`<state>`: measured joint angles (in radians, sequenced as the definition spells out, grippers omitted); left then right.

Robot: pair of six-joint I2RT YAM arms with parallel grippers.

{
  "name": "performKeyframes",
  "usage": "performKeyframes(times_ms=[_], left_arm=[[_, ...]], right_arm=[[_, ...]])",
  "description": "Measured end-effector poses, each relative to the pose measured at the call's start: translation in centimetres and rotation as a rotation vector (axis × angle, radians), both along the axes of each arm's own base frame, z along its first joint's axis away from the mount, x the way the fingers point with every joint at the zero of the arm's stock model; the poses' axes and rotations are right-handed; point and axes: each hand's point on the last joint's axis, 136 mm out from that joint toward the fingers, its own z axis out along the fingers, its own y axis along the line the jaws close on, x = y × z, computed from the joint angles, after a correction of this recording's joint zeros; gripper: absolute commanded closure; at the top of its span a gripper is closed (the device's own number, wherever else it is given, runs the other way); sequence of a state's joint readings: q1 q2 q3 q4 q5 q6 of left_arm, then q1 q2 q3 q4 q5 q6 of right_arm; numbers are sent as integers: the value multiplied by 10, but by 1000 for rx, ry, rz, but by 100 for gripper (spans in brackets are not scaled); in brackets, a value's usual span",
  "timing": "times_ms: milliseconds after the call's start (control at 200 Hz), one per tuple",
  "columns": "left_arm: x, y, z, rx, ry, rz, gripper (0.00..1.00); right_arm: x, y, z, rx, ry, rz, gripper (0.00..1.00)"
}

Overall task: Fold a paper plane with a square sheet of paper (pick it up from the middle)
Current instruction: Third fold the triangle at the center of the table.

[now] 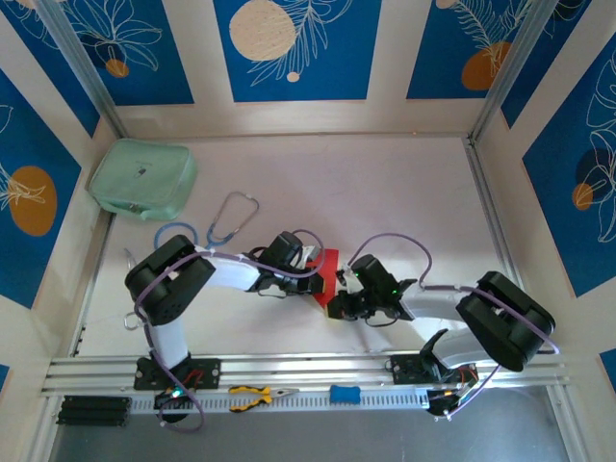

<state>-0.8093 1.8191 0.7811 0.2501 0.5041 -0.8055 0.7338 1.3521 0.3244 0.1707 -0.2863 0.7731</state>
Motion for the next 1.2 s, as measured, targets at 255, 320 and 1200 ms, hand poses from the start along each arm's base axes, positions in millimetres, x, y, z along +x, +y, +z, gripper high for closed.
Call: performKeyframes(times_ms=[255,320,1200], left_arm=[[1,1,0,-6,7,-1,99],[1,1,0,-5,7,0,99],[8,19,0,40,-13,104,98]], right_arm=[[-9,-16,2,-40,8,-44,95],[-9,-20,7,-44,-7,-57,95],[46,23,27,26,16,-98,96]])
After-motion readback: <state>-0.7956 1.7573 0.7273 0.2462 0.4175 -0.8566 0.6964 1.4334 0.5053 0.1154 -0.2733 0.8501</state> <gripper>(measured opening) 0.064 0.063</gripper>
